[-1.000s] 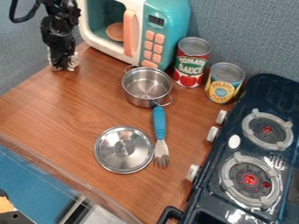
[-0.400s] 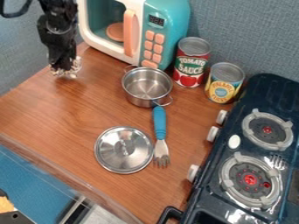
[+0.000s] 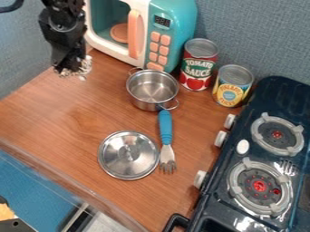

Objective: Move the object to the bottom middle of the table

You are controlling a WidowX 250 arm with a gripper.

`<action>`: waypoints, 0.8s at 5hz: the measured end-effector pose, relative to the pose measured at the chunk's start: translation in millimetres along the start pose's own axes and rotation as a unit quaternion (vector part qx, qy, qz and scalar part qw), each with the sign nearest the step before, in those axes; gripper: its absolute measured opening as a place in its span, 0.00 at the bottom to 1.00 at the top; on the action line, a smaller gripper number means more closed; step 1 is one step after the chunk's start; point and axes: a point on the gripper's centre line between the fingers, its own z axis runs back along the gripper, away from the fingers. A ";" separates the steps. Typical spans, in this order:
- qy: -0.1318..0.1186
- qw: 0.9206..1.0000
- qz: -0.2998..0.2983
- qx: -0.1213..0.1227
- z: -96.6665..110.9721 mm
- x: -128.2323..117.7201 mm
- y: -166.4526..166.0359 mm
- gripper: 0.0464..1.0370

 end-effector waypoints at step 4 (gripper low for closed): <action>0.048 0.996 -0.081 0.011 44.6 -27.1 101.2 0.28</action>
